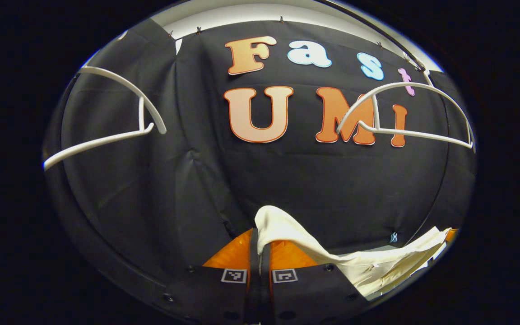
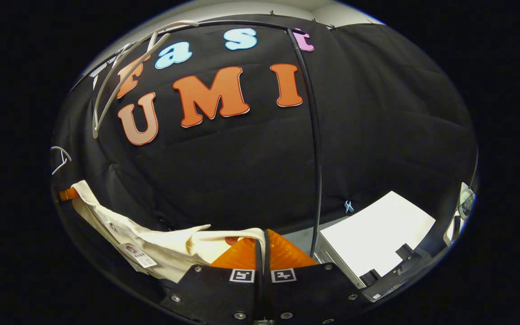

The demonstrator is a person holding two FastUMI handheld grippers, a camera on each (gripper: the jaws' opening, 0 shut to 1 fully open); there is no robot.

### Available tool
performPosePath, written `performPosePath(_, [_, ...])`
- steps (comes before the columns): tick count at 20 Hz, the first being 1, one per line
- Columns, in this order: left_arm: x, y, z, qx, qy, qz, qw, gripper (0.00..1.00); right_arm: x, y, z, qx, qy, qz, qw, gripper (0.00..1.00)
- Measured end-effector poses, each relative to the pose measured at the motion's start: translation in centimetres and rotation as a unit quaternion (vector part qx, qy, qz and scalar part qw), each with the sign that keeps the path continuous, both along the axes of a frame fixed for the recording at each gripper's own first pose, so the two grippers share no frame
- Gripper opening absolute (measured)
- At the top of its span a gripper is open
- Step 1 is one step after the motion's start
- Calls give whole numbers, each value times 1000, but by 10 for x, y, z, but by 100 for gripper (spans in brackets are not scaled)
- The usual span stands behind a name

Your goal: Grasp the clothes on the hanger with both hands and then place them into the laundry hamper below.

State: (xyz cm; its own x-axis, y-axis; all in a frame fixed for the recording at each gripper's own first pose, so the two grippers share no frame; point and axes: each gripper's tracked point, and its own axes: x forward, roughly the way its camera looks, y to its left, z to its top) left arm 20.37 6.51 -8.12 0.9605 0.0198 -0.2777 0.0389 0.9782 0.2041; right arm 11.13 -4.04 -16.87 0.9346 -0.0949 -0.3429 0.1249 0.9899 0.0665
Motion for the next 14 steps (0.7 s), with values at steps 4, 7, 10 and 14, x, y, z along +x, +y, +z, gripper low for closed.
performPosePath(4, [-17,-3,-14,-15,19,-5,1000,7,-11,-2,-2,4,7,-5,1000,0])
performPosePath(7, [-29,-6,-29,-20,33,-13,999,7,-17,0,-2,3,10,-5,1000,0])
performPosePath(10, [-41,-14,-38,-21,47,-23,998,7,-23,6,-3,3,14,-3,1000,0])
performPosePath(14, [-47,-33,-52,-21,64,-45,997,7,-29,16,-5,-1,17,4,1000,0])
